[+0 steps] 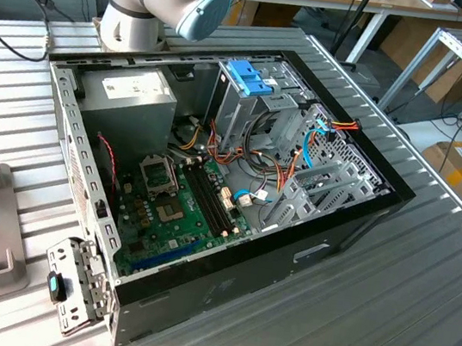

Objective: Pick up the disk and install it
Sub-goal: 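Pick up the disk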

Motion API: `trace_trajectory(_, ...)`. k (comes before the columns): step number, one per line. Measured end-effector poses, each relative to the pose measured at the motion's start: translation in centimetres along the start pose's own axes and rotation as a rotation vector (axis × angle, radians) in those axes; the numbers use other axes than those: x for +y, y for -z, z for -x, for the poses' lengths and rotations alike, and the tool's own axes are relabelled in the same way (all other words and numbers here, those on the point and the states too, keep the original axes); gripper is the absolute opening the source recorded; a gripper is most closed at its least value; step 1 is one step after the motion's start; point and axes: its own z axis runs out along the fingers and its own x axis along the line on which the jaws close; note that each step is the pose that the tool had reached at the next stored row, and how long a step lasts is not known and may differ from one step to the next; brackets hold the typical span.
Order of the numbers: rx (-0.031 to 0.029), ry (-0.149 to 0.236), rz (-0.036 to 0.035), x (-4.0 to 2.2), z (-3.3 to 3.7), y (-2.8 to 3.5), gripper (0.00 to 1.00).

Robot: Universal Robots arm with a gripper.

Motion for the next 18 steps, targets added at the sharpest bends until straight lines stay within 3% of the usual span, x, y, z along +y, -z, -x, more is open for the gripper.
trace_trajectory(4, 0.0002, 0.009, -0.0001, 0.0, 0.0, 0.0, 0.11)
trace_trajectory(16, 0.0021, 0.116, -0.0014, 0.0, 0.0, 0.0, 0.11)
trace_trajectory(18, 0.0022, 0.12, -0.0015, 0.0, 0.0, 0.0, 0.11)
